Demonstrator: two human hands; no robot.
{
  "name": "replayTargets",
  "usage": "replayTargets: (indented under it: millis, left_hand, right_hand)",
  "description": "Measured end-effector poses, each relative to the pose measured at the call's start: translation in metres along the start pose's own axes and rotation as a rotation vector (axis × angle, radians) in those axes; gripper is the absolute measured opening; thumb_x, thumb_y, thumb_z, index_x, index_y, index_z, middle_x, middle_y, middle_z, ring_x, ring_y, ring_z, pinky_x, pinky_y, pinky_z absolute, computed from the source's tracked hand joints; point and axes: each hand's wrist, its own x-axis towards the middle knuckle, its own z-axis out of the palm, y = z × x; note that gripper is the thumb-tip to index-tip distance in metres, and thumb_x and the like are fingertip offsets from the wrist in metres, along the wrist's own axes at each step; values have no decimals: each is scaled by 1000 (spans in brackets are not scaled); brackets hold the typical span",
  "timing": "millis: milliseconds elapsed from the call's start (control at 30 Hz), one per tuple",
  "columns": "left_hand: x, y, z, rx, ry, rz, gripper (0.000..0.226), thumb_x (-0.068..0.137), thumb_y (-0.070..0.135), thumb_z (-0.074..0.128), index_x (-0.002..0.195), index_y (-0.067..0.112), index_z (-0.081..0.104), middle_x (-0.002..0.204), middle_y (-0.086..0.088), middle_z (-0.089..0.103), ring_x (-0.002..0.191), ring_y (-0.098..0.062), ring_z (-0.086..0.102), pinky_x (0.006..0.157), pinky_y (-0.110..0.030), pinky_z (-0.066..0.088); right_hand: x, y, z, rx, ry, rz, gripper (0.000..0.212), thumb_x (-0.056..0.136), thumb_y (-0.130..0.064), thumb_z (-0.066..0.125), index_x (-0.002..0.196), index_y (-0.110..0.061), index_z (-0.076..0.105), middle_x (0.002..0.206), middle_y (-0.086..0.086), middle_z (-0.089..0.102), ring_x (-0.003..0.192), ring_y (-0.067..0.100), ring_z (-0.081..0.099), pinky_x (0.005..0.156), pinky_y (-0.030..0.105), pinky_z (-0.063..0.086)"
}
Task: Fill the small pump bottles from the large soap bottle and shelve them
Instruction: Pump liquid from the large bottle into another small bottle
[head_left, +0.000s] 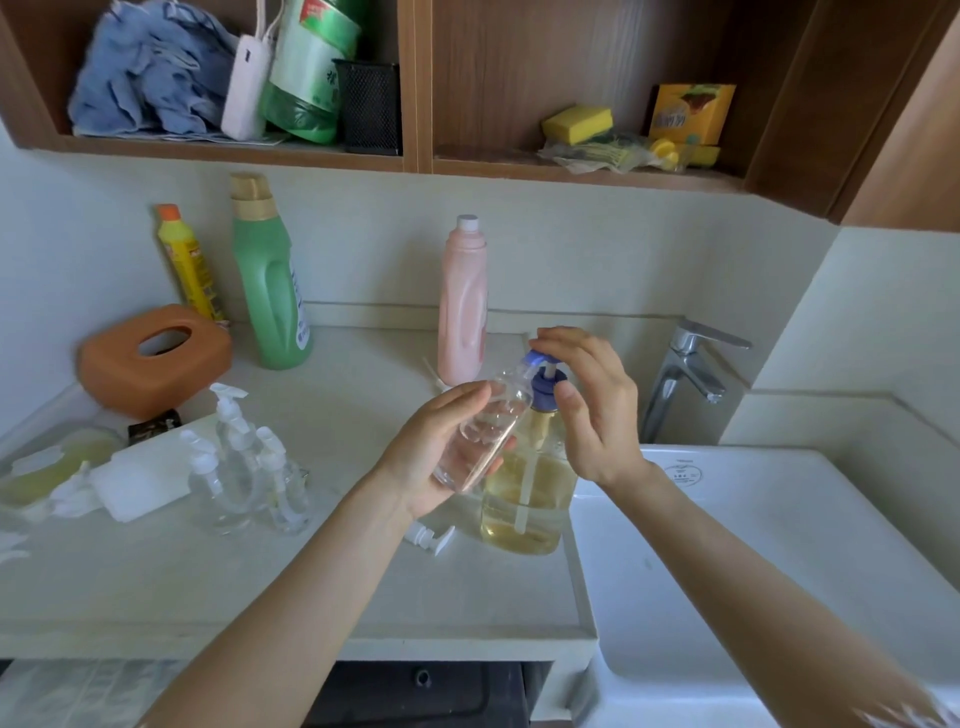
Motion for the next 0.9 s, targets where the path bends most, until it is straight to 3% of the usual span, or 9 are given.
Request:
replayTargets:
  millis: [200,367,467,633,767,833,900]
  left_hand:
    - [6,-4,-1,-7,-32,-4,44,70,39,70,106,14,65,81,-2,71,61,-18,66,47,-22,47]
    - [13,-10,-9,-40,-53,-43,25,77,35,62,90,16,71,75,-1,69,57,-15,62,43,-21,45]
    - [15,-14,-15,6,-53,-44,21,76,37,64,81,19,75,75,0,69,59,-15,63,44,-21,45]
    - [11,-3,-14,116,-83,-18,24,73,29,75,93,16,73,76,-1,68,61,-15,63,49,-24,48]
    - [6,14,-16,228,-61,29,78,49,38,93,114,6,64,88,-3,70,73,-17,67,71,-28,55]
    - [0,23,-20,268,-64,76,74,60,22,89,123,-3,57,91,-4,72,77,-15,68,76,-28,55]
    - [-6,32,-26,269,-96,116,69,63,11,86,123,-3,55,87,-3,72,72,-14,68,68,-23,55]
  right_hand:
    - [-14,9,14,-38,30,-111,63,98,-46,32,110,9,59,119,10,54,121,21,47,106,42,35]
    - [-14,9,20,-144,81,-74,59,90,-53,45,91,2,66,101,5,63,98,24,57,91,24,37]
    - [-13,5,20,-179,71,-41,46,77,-43,56,86,0,68,93,5,65,88,26,59,86,18,36]
    - [-10,-4,11,-150,17,-18,65,92,-59,38,90,0,68,97,5,64,90,23,55,88,21,35]
    - [0,-9,0,-49,-32,29,65,96,-57,29,97,-5,67,104,-1,61,97,25,55,90,21,35]
    - [1,-11,-2,-38,-39,49,59,96,-53,33,99,-6,67,107,0,61,102,24,55,90,22,37]
    - [0,-14,-2,-33,-31,67,43,92,-38,42,100,-4,67,107,1,60,102,27,55,88,15,37]
